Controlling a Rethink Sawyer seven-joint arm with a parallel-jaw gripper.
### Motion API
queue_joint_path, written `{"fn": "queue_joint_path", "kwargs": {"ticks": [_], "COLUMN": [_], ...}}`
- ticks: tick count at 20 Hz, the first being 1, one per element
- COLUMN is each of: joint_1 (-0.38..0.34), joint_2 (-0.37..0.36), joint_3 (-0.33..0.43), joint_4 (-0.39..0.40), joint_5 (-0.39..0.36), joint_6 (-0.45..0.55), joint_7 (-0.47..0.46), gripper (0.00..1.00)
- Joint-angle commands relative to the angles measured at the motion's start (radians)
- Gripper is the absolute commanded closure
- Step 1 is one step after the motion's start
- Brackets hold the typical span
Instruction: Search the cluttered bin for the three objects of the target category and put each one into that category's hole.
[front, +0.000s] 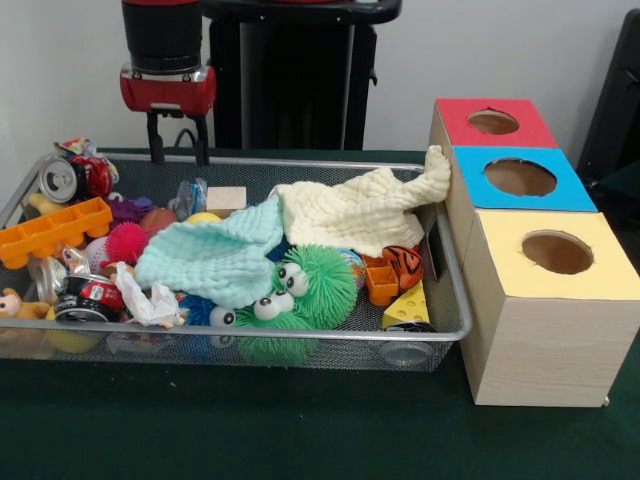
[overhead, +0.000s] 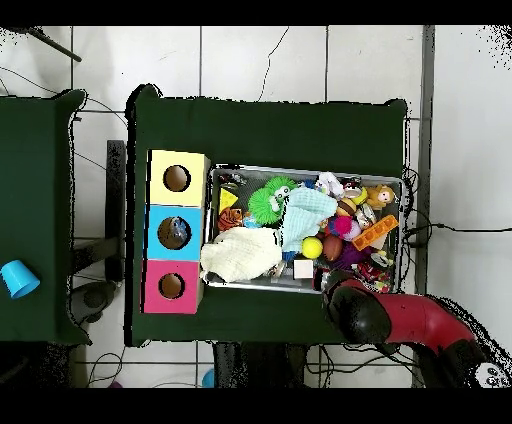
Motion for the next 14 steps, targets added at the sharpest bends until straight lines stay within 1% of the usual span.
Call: {"fn": "queue_joint_path", "kwargs": {"ticks": [1,5,10,12,14], "joint_1": [-0.021,-0.019,0.0,0.001,0.008], "joint_2": [0.014,0.003,0.025,0.031,0.034], "joint_3": [0.021,0.023,0.013,0.017,0.014], "joint_4": [0.015,0.018,0.004,0.003,0.003], "joint_5": [-0.035,-0.03,-0.079,-0.087,-0.092], "joint_6": [0.01,0.018,-0.007,-0.003,-0.006], "joint_7": [-0.007,-0.008,-0.025,-0.035,-0.026], "gripper": [0.0,0.0,0.0,0.0,0.0]}}
